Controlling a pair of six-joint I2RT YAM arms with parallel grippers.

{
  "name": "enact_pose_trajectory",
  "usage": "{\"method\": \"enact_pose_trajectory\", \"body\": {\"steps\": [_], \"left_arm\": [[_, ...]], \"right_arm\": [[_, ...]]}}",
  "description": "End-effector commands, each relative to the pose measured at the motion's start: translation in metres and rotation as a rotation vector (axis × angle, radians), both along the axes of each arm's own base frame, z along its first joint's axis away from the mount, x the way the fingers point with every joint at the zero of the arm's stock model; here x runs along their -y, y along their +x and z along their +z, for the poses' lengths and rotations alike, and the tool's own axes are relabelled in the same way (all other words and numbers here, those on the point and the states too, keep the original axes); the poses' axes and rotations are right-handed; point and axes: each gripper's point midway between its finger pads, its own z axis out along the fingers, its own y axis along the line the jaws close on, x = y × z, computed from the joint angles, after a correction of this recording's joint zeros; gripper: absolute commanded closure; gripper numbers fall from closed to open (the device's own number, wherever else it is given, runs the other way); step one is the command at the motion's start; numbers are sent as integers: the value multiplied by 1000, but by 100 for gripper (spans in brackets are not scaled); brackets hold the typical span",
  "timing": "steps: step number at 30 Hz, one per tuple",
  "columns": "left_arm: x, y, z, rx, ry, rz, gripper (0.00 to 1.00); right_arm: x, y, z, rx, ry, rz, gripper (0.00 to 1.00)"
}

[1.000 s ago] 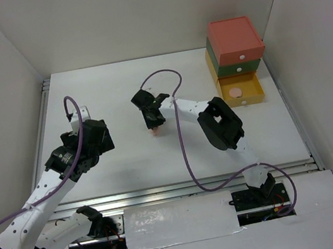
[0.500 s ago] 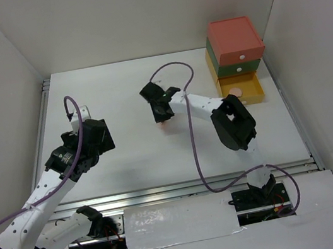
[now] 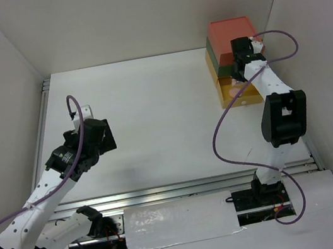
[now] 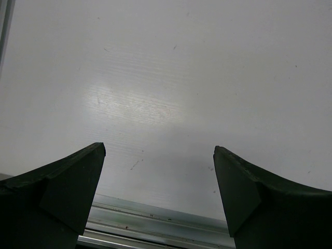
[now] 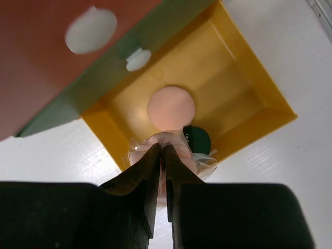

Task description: Organize the makeup

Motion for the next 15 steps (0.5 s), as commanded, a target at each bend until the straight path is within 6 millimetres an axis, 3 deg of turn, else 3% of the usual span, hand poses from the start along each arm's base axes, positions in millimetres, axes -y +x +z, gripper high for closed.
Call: {"method": "enact_pose_trajectory", "body": {"steps": [1,3,4,5,11,13,14,15], "left_arm": [[2,5,1,6,8,-17,1],[2,5,1,4,9,-15,1],[2,6,1,5,8,-17,1],[2,5,0,3,8,-18,1],[4,6,-1,1,7,-25,1],[4,6,0,2,6,-25,1],[3,5,0,2,8,-24,1],[3,5,0,3,7,-24,1]], "right_arm": [[2,0,8,42,31,-7,83],[5,-1,7,47,35,-17,60],[7,-2,4,46,31,-28,42],[9,-1,3,49,29,-38,37],[16,-2,-3,51,62,-76,30],[-6,-14,-3,135,166,-18,29],[-12,-14,12,172,198,-5,29],[-12,-26,-7,169,222,-39,29]]}}
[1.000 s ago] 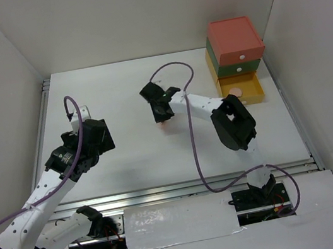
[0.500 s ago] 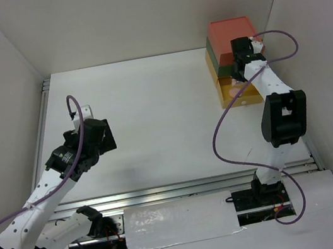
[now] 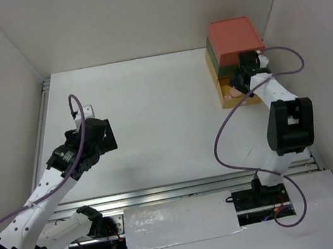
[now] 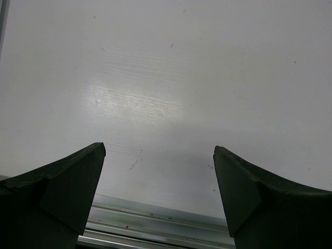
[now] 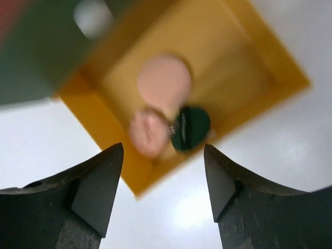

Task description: Organize the makeup

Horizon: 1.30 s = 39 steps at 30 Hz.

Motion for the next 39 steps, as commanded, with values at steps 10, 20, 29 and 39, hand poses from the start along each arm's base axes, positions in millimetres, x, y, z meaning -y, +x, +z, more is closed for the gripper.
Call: {"method": "enact_pose_trajectory", "body": {"steps": [10,20,29,39], "left_arm": [[6,4,4,21,-19,-36,1],[4,1,10,47,-35,-36,1],[3,0,12,58,-36,-32,1],[1,1,11,54,-27,-23,1]], "right_arm": [[-3,-65,-14,294,305,-188,31],[30,-68,-56,247,523,-330,46],[37,-48,-55,252,542,-351,48],[42,-24,-57,251,564,-349,49]]}}
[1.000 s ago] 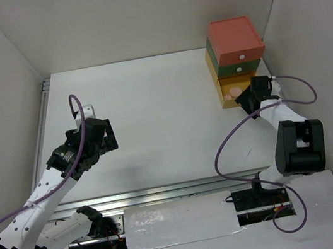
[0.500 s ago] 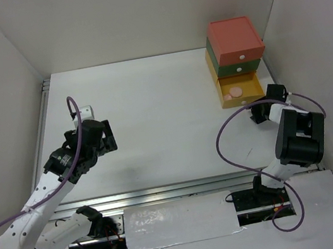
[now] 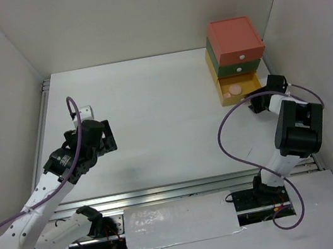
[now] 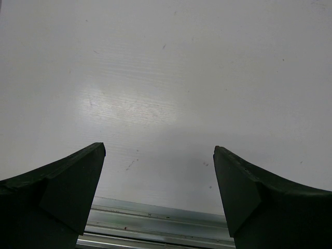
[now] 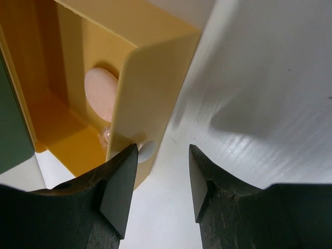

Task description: Organize the makeup

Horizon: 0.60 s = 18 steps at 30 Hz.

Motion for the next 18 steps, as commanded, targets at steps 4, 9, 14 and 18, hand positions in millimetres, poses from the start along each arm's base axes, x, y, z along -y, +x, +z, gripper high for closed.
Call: {"method": "enact_pose_trajectory", "body": {"steps": [4,9,14,18], "left_arm": [[-3,5,5,26,5,18,1],[-3,5,3,18,11,20,1],[-4,5,2,14,19,28,1],[-5,6,1,13,24,31,1]], "right_arm": [[5,33,14,67,5,14,48],[3,58,16,88,25,50,48],[-6,81,14,94,46,74,48],[-16,98,6,95,86,99,48]]}}
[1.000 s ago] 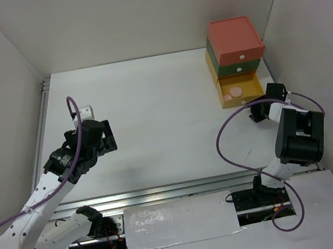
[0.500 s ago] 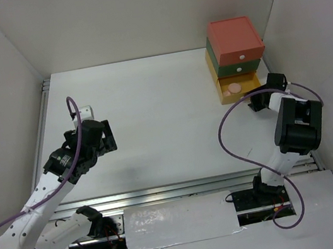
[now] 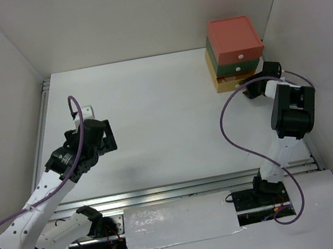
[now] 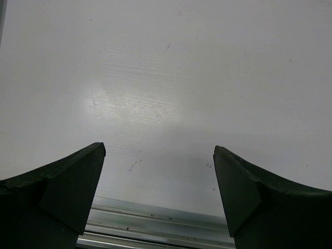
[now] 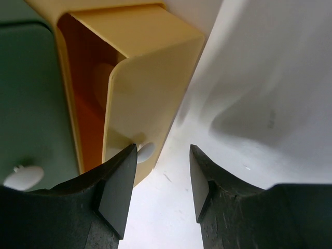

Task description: Organize the makeup

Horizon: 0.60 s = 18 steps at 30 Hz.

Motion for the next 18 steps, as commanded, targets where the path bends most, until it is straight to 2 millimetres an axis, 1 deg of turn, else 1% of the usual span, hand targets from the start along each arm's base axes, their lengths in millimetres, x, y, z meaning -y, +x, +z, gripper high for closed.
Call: {"method": "enact_pose_trajectory", "body": {"steps": [1,3,4,7,11,13,14,18], "left_arm": [[-3,4,4,22,8,21,1],[-4,5,3,19,11,24,1],[-4,5,3,15,16,28,1],[-4,5,2,11,17,29,1],[-4,6,1,10,20,25,0],[-3,6,1,6,19,23,1],[-3,6,0,4,22,22,1],[-3,6,-1,0,25,26,1]], "right_arm": [[-16,21,2,38,44,36,48],[-19,26,-2,34,62,37,47],[-19,32,1,58,64,35,47],[-19,37,-1,54,64,26,47],[-14,41,0,58,57,8,47],[-12,47,2,61,50,7,47],[-11,48,-1,48,53,4,47],[-3,53,5,50,33,-22,47]]}}
